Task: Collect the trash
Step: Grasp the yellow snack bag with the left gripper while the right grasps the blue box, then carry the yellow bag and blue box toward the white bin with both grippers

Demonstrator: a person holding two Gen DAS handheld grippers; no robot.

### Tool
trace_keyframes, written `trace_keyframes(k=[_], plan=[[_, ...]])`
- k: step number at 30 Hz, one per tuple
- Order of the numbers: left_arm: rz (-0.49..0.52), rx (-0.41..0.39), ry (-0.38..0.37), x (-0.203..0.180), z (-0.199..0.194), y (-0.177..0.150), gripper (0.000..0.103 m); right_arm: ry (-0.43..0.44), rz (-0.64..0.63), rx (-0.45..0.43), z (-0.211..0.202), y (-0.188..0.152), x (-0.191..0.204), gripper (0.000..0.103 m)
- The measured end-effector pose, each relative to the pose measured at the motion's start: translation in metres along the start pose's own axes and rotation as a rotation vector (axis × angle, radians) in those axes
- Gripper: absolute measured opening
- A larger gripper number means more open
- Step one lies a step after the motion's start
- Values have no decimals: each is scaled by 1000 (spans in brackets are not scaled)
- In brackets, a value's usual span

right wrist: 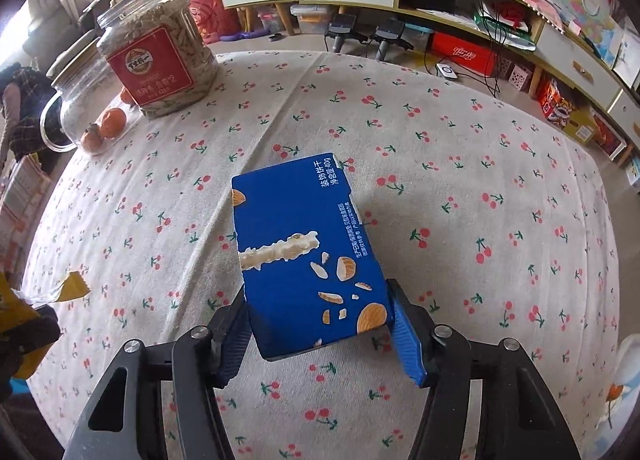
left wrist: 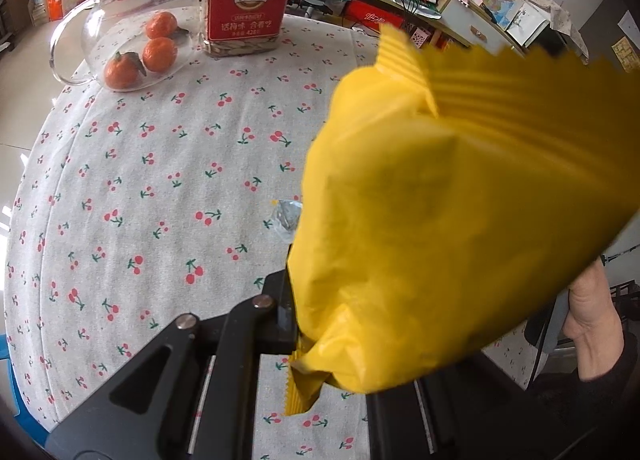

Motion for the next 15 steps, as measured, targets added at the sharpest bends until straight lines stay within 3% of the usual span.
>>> trace_keyframes(k=[15], plan=[[74,-32,-48,-49,-3,8,10,-1,121,-18,-79,-60,-45,63]])
Point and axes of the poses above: each gripper's, at about its wrist camera, not at the fingertips, and z roughly the way its jaws point, x to its left, y to its top, the point moved 8 cm from there along z, roughly the way its jaws point, and after that the axes turned 1 degree about x, right-handed, at the moved point
